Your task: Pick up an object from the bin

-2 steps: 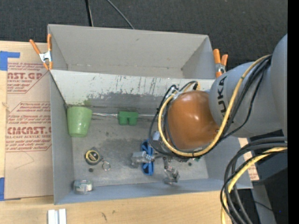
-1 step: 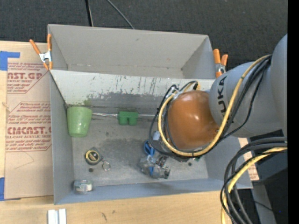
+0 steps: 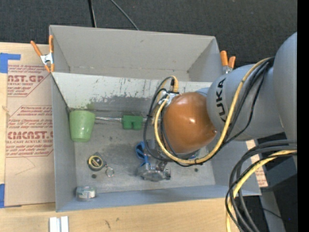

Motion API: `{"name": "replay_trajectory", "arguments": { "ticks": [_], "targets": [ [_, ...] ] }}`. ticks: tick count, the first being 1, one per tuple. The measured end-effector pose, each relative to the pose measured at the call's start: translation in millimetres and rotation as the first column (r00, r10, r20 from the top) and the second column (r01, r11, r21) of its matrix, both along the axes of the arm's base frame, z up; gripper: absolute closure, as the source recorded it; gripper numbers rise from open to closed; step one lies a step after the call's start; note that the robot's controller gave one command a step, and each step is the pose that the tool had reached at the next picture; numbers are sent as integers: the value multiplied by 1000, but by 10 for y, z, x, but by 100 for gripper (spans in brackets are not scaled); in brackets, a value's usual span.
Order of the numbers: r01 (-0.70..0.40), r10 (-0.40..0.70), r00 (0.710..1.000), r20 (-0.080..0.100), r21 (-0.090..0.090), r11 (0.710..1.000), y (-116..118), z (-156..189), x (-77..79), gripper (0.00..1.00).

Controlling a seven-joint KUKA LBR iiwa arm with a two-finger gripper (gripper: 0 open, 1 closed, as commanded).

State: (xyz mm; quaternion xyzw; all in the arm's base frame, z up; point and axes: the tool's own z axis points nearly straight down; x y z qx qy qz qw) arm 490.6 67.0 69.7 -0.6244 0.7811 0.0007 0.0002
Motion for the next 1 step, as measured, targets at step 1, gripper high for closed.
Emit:
{"name": "replay_trajectory", "arguments": {
  "ticks": [1],
  "targets": [
    [2,-2,1000,-1,0,1000,-3,-1,-3,0]
  ]
}}
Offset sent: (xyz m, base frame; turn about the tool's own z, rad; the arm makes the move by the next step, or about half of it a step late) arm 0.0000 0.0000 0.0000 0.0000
